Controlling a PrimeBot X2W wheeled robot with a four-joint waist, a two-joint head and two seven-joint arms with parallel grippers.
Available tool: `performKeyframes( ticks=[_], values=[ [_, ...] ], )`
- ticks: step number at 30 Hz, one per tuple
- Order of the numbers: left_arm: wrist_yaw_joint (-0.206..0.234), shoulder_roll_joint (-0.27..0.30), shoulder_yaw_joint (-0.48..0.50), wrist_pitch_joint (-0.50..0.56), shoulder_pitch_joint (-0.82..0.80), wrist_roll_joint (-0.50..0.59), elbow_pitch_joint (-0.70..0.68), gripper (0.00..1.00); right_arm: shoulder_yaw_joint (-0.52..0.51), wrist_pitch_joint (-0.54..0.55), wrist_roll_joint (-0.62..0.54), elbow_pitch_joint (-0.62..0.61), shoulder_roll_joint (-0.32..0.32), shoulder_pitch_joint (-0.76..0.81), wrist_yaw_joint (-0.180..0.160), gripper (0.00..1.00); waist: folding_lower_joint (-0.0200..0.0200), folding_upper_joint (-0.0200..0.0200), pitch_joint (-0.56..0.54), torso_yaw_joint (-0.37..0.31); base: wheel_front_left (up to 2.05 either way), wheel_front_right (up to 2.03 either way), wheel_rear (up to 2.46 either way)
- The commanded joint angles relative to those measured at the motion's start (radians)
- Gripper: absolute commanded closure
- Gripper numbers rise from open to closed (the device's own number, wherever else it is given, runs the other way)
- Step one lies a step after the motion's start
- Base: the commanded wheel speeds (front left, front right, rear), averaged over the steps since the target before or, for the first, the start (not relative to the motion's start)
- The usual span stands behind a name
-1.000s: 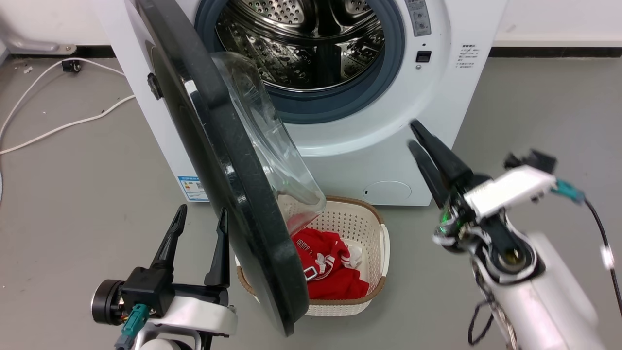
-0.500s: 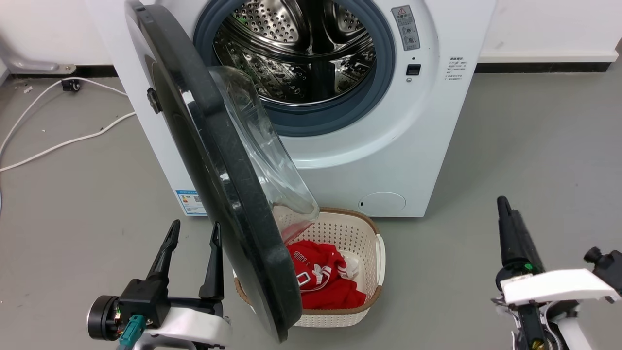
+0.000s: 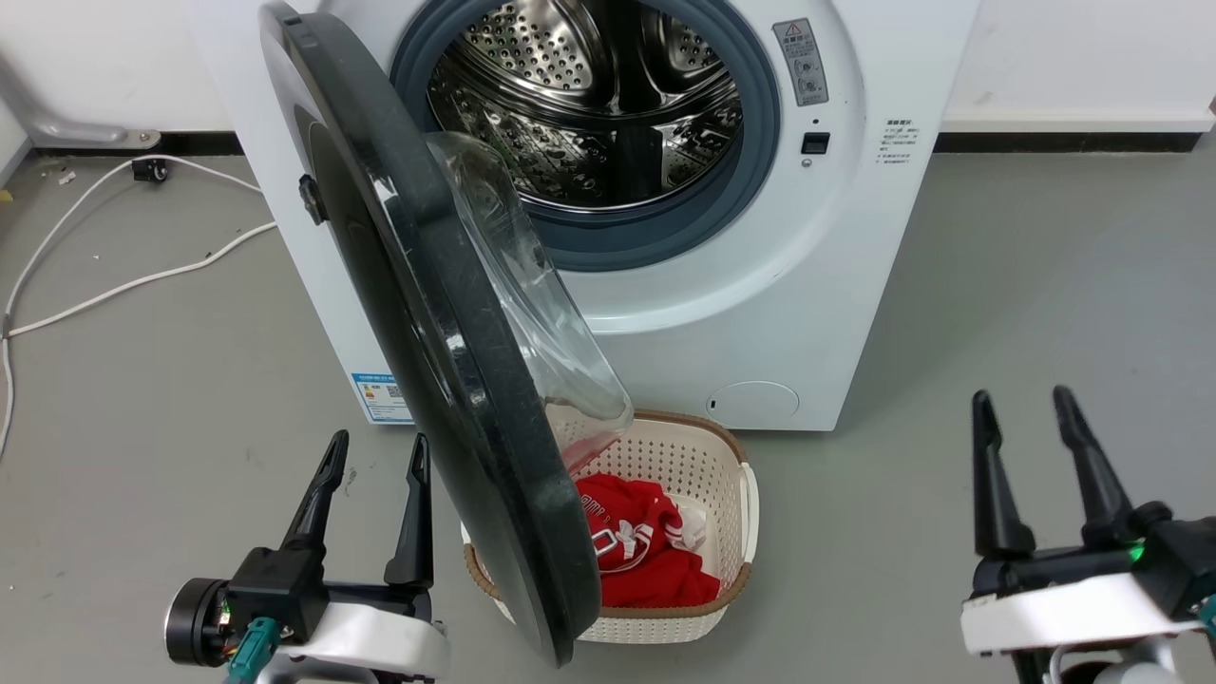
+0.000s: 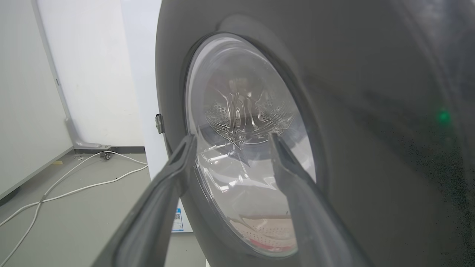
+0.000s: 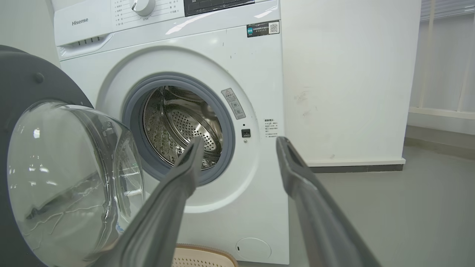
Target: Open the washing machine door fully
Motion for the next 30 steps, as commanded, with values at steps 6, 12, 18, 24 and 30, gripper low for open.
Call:
performKeyframes(
  ticks=[6,12,18,24,30],
  values=[
    [-0.002,0.0,0.003,-0.003,0.0,0.008,-0.005,0.0,0.028,0.006,-0.049,0.014,0.005,0.061,0.0,0.0,0.0001,0.0,0.002,0.002,0.0,0.0,0.0],
    [-0.002,0.0,0.004,-0.003,-0.003,0.008,-0.006,0.0,0.022,0.001,-0.068,0.064,0.005,0.073,0.0,0.0,0.0001,0.0,0.001,-0.002,0.0,0.0,0.0],
    [-0.001,0.0,0.002,-0.003,-0.003,0.008,-0.004,0.0,0.022,-0.003,-0.085,0.076,0.005,0.058,0.0,0.0,0.0001,0.0,0.002,-0.004,0.0,0.0,0.0],
    [-0.004,0.0,-0.002,-0.003,-0.006,0.003,-0.003,0.95,0.026,-0.004,-0.084,0.075,0.005,0.049,0.0,0.0,0.0001,0.0,0.006,-0.005,0.0,0.0,0.0],
    [-0.006,0.0,-0.001,-0.003,-0.006,0.001,-0.008,1.0,0.029,-0.005,-0.076,0.077,0.005,0.047,0.0,0.0,0.0001,0.0,0.008,-0.007,0.0,0.0,0.0]
  ],
)
